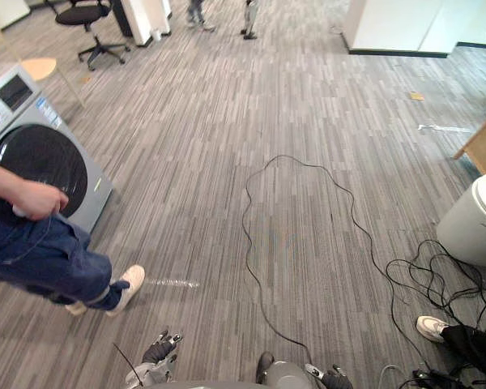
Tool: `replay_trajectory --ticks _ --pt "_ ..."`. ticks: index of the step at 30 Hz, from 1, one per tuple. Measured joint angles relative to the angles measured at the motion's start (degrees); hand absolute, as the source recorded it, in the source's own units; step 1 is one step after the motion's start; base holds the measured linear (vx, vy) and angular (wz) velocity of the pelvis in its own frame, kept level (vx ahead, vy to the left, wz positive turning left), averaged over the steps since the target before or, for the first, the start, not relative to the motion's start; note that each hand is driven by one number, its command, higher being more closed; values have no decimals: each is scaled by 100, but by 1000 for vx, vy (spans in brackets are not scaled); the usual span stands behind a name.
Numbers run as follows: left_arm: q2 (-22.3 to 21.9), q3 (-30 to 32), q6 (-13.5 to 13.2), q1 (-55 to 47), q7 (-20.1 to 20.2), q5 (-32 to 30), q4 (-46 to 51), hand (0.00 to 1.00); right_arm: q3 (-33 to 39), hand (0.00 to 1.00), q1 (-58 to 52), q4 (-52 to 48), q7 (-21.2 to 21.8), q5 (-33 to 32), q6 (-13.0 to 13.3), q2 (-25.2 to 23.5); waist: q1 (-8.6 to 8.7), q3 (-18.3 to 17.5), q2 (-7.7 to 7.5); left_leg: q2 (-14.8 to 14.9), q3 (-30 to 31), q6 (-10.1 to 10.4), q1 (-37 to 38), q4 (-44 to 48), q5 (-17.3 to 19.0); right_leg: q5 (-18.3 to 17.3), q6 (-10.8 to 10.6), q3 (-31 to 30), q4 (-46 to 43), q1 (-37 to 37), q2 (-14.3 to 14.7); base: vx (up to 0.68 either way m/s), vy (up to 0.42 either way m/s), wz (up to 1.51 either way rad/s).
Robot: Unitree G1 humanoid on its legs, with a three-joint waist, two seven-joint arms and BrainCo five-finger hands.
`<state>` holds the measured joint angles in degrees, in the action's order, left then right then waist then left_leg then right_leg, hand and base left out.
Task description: Organize washtable
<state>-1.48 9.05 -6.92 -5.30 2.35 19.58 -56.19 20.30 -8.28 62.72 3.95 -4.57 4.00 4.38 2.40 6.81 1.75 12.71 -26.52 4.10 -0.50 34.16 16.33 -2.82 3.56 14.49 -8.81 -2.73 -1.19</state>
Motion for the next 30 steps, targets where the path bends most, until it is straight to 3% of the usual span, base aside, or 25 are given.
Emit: replay_trajectory --ticks 1,2,3,4,5,6,9,15,16,30 --pt "1 -67 -16 9 -1 -3 -14 0 -6 0 -3 -1 2 -3 9 9 4 8 24 -69 271 25 -130 -931 -63 27 -125 -87 51 41 -49 14 234 -29" --pt "-1 -101 -21 24 1 -9 -14 0 -7 0 -8 1 7 -2 8 11 8 9 27 -89 377 93 -191 -1301 -108 23 -177 -97 51 34 -85 -16 301 -20" --pt "12 -122 -52 31 1 -42 -16 0 -16 0 -35 43 18 3 3 14 -15 -6 -10 -210 493 14 -226 -1671 -722 1 -326 -171 58 7 -196 -18 198 -2" --pt "15 -119 -66 27 1 -67 -71 0 -39 0 -54 72 25 -7 4 29 -14 -44 12 -332 479 -36 -173 -1890 -778 28 -449 -228 124 35 -225 5 181 7" --pt "35 -133 -81 22 2 -73 -192 0 -58 0 -75 116 89 -70 -2 25 6 -136 -85 -603 442 -115 -34 -2374 -928 141 -597 -259 382 85 -365 91 216 8" --pt "109 -138 -81 36 -4 -111 -292 0 -58 0 -106 131 141 -192 -13 4 0 -223 -78 -789 374 -240 85 -2687 -1054 226 -651 -318 548 82 -462 93 229 4" --pt "297 -75 -43 31 -2 -189 -525 0 -47 0 -121 142 221 -501 -21 -72 9 -253 -113 -1043 282 -313 205 -2926 -1110 421 -775 -404 812 207 -608 119 221 -7" --pt "476 -52 20 -57 -2 -241 -814 0 -57 0 -120 304 245 -643 -22 -143 -17 -352 -279 -1180 312 -345 541 -3044 -1090 443 -761 -528 1042 556 -659 86 78 -9" --pt "559 -58 16 -120 -2 -351 -937 0 -455 0 -109 386 246 -642 -24 -118 -120 -507 -448 -1333 457 -421 822 -3718 -1327 630 -856 -494 1327 623 -605 0 0 0" --pt "572 -75 15 -82 -7 -557 -936 0 -259 0 -118 387 239 -715 -31 -190 -130 -506 -461 -1342 582 -452 696 -3725 -1388 611 -828 -360 1238 551 -626 -6 -4 5"
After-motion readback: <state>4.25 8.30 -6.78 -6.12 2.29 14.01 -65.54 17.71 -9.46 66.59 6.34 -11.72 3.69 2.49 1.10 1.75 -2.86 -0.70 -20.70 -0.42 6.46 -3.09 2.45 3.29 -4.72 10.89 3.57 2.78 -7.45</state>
